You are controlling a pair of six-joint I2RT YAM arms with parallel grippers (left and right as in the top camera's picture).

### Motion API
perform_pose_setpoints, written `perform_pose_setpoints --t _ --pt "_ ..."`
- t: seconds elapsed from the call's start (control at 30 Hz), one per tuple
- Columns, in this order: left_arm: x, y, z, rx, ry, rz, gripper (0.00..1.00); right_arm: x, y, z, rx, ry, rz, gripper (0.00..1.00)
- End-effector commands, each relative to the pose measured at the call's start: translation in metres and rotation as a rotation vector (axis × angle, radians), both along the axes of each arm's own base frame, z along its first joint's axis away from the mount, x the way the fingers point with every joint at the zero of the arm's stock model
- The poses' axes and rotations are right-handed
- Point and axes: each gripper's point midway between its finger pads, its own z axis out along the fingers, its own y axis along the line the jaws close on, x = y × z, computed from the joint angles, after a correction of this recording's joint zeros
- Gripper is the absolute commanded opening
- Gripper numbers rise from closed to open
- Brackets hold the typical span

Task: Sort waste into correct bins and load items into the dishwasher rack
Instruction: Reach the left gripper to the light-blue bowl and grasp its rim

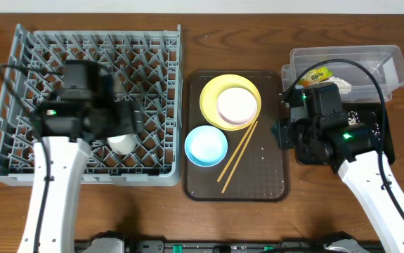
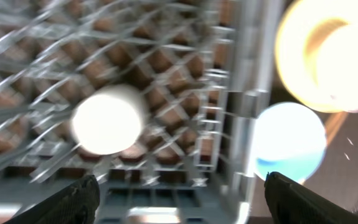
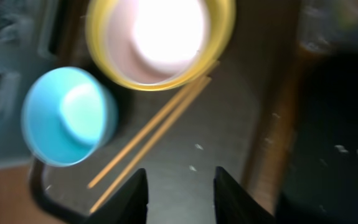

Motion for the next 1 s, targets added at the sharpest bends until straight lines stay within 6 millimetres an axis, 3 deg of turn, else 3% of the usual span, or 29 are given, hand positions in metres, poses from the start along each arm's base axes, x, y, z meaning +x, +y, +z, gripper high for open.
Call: perform_pose_setpoints --t 0.0,0.23,0.37,0.53,0.77,0.97 --pt "0.003 -0.044 0.006 -0.019 -0.033 -0.148 0.86 0.006 -0.025 -0.002 -0.097 -0.008 -0.165 0.38" --pt "0.005 -0.134 -0.017 -0.021 -0.035 -0.404 0.86 -0.001 -0.051 -0.004 -0.157 0.023 -0.249 0.58" --pt "0.001 -0.170 -0.052 0.050 0.019 -0.500 0.86 -0.005 -0.058 -0.007 -0.156 0.050 -0.269 0.67" --pt "-0.010 -0.206 -0.097 0.093 0.102 -0.601 0.86 -0.008 -0.061 -0.008 -0.161 0.062 -0.272 0.68" --pt "-0.024 -0.224 -0.152 0.147 0.224 -0.660 0.81 -0.008 -0.061 -0.008 -0.163 0.065 -0.272 0.65" --pt "-0.027 -0.226 -0.178 0.170 0.277 -0.671 0.52 -0.009 -0.061 -0.008 -0.163 0.065 -0.272 0.64"
